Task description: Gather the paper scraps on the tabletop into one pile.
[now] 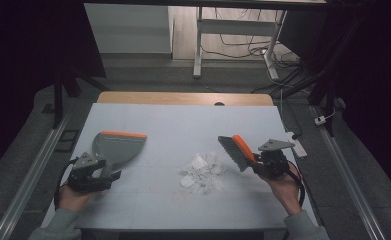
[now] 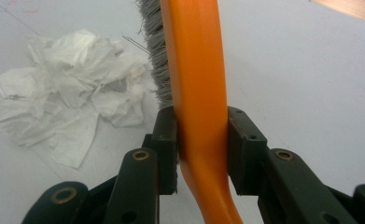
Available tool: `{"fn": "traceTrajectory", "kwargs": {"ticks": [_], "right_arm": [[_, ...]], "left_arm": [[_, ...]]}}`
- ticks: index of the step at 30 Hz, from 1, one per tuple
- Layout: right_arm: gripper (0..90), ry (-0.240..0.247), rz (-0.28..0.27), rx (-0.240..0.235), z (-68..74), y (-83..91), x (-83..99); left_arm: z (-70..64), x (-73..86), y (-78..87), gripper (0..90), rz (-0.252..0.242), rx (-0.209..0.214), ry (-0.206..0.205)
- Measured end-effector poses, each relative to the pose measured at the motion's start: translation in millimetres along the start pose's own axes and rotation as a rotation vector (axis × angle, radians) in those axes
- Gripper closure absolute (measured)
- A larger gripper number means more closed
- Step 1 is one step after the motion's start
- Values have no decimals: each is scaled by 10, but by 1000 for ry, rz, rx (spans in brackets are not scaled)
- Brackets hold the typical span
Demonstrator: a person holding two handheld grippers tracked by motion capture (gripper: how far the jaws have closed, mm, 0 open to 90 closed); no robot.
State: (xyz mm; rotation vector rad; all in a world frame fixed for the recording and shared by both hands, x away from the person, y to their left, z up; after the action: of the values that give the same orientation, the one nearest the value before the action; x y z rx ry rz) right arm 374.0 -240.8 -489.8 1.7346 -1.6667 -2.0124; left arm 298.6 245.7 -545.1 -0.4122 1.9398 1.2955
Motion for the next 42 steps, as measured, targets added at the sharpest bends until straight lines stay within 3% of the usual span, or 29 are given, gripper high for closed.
{"fn": "traceTrajectory", "kwargs": {"ticks": [10, 19, 42], "right_arm": [[674, -12, -65, 66, -92, 157, 266], [674, -41, -47, 72, -159, 204, 498], [674, -13, -60, 58, -149, 200, 514]], "left_arm": [[-37, -10, 2, 264, -9, 2, -14], [-140, -25, -10, 264, -13, 13, -42], [-182, -34, -21, 264, -17, 16, -57]]}}
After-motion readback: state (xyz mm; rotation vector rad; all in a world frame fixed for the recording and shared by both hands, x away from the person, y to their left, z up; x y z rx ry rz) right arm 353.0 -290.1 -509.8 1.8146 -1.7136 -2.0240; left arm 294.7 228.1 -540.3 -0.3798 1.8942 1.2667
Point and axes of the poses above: each handheld gripper's, and its own axes: y roughly backward along the jaws, x roughly out of its underside, z roughly to its left, the point moved 6 cm from there along -y, roughly forward along the jaws, and after that the axes turned 8 degrees about y, right-handed, at the moved point
